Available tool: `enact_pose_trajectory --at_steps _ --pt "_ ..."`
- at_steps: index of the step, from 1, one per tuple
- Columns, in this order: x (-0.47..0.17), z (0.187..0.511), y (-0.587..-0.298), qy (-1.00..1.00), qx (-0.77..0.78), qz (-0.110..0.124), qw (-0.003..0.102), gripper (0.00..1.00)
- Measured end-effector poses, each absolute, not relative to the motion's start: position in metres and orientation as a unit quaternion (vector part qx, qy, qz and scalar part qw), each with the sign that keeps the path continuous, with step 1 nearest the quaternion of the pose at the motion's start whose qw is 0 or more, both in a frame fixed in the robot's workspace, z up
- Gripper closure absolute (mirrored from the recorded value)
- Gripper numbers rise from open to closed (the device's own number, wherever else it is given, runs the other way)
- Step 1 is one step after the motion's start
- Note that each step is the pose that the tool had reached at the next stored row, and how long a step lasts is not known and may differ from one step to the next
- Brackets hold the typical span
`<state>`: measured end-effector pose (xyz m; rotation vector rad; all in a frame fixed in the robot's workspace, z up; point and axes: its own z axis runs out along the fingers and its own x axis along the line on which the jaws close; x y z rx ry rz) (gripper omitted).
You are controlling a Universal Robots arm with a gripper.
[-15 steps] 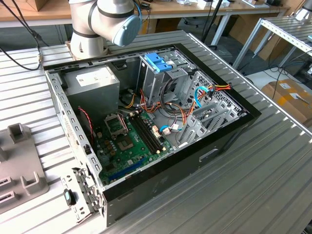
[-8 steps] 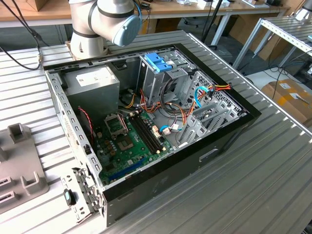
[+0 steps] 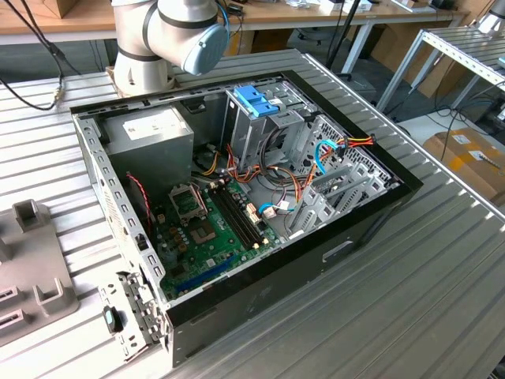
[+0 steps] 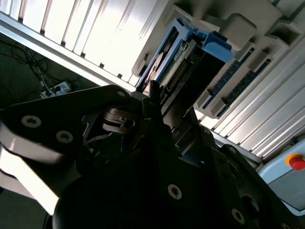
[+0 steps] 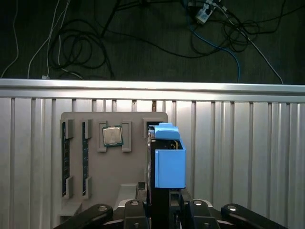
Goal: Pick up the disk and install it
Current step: 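Pick up the disk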
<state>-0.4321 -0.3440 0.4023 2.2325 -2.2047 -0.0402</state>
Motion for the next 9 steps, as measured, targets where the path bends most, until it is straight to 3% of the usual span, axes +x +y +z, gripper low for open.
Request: enact_pose_trajectory --at_steps 9 --pt "-0.432 0.430 -0.344 -0.703 0.711 -0.013 0.002 0.65"
